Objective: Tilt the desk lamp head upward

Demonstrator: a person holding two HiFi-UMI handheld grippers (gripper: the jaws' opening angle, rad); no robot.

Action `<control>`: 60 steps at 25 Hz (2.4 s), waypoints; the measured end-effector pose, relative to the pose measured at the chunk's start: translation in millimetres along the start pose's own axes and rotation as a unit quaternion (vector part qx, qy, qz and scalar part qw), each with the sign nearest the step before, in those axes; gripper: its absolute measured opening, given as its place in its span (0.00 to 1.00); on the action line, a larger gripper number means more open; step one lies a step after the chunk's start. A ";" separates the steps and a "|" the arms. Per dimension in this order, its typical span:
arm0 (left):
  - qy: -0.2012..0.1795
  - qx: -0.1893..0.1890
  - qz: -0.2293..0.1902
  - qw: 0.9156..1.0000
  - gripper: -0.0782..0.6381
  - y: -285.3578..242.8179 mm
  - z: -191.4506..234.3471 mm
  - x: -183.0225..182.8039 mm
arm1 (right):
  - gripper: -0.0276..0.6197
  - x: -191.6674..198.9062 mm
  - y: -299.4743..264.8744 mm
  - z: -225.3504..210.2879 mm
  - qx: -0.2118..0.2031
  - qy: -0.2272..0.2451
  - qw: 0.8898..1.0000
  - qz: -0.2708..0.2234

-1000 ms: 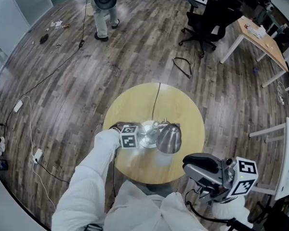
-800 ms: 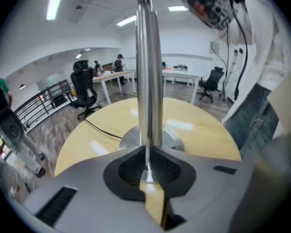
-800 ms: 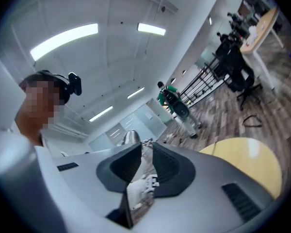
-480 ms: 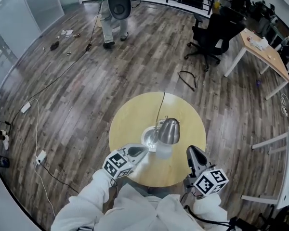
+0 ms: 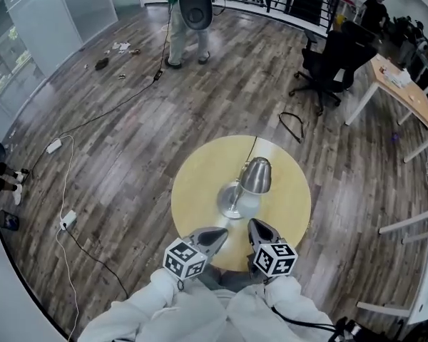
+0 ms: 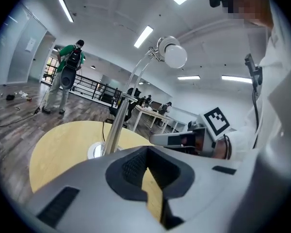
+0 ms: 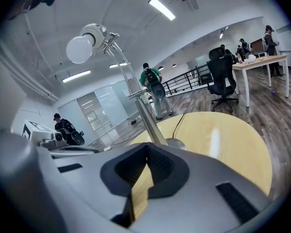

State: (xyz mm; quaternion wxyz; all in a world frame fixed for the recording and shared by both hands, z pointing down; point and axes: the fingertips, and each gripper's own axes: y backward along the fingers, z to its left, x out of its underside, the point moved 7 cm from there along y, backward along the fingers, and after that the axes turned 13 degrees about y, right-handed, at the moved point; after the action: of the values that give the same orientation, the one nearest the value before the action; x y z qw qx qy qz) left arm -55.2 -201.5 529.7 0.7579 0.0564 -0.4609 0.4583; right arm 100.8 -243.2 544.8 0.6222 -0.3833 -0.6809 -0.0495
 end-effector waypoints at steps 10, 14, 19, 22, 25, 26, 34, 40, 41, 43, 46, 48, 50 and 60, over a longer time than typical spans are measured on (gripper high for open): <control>0.022 0.002 -0.114 0.993 0.11 49.4 -52.0 -14.9 | 0.06 -15.7 58.2 31.2 0.007 0.009 0.998 -0.056; 0.002 0.007 -0.105 0.994 0.11 64.6 -74.4 2.4 | 0.06 1.5 84.5 53.0 0.016 0.008 0.998 -0.057; -0.008 0.011 -0.094 0.995 0.11 100.7 -93.6 37.2 | 0.06 29.8 116.2 96.4 0.028 0.000 0.998 -0.060; -0.003 0.010 -0.097 0.995 0.11 126.3 -104.5 58.4 | 0.06 47.8 140.7 125.3 0.035 -0.001 0.998 -0.061; -0.006 0.005 -0.109 0.994 0.11 146.3 -119.4 69.9 | 0.06 58.7 163.6 143.9 0.040 0.005 0.997 -0.060; -0.006 0.002 -0.112 0.994 0.11 151.2 -125.0 72.3 | 0.06 60.5 170.8 148.0 0.041 0.006 0.997 -0.061; -0.001 -0.038 -0.136 0.990 0.11 171.6 -150.1 88.1 | 0.06 60.5 199.0 167.6 0.032 0.037 0.996 -0.070; 0.003 -0.055 -0.146 0.988 0.11 172.2 -156.7 86.1 | 0.06 53.9 208.6 164.9 0.030 0.052 0.995 -0.074; 0.003 -0.055 -0.145 0.988 0.11 172.1 -157.5 86.3 | 0.06 54.6 209.3 164.1 0.030 0.049 0.996 -0.074; 0.001 -0.056 -0.144 0.988 0.11 172.3 -158.6 85.8 | 0.06 54.8 209.2 163.4 0.031 0.052 0.996 -0.070; 0.003 -0.058 -0.145 0.988 0.11 172.8 -158.7 85.8 | 0.06 54.3 208.8 165.3 0.033 0.070 0.995 -0.067; 0.005 -0.058 -0.145 0.988 0.11 171.3 -158.8 86.7 | 0.06 54.9 208.3 166.3 0.031 0.078 0.994 -0.066; 0.005 -0.057 -0.145 0.988 0.11 170.2 -159.7 87.5 | 0.06 55.9 207.9 167.9 0.027 0.077 0.994 -0.067; -0.003 -0.048 -0.136 0.989 0.11 163.9 -166.8 91.5 | 0.06 60.1 211.9 165.9 0.027 0.070 0.995 -0.065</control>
State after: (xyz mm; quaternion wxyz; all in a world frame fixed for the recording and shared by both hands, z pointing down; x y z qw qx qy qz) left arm -55.4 35.9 448.2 0.8138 0.0832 -0.4726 0.3278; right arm 94.3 23.4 474.6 0.6742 -0.3171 -0.6598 -0.0982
